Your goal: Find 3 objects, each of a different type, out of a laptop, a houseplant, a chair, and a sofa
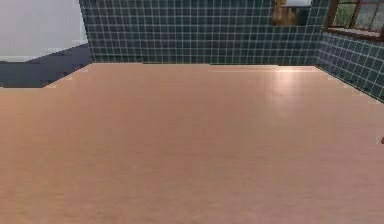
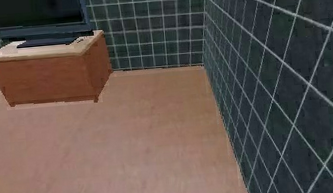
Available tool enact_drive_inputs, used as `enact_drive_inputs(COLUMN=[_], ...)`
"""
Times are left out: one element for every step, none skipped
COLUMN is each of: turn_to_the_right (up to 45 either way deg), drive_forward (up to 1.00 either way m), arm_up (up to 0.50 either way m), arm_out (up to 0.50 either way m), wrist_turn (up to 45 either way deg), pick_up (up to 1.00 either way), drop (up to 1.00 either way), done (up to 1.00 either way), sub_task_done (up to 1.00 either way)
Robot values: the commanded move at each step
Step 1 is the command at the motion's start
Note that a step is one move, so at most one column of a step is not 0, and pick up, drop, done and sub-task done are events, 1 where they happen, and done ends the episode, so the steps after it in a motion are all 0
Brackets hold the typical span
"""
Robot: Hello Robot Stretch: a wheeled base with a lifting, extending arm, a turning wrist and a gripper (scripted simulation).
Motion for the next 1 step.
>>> enact_drive_inputs(turn_to_the_right=[3.0], drive_forward=[0.0], arm_up=[0.0], arm_out=[0.0], wrist_turn=[0.0], pick_up=[0.0], drop=[0.0], done=[0.0], sub_task_done=[0.0])
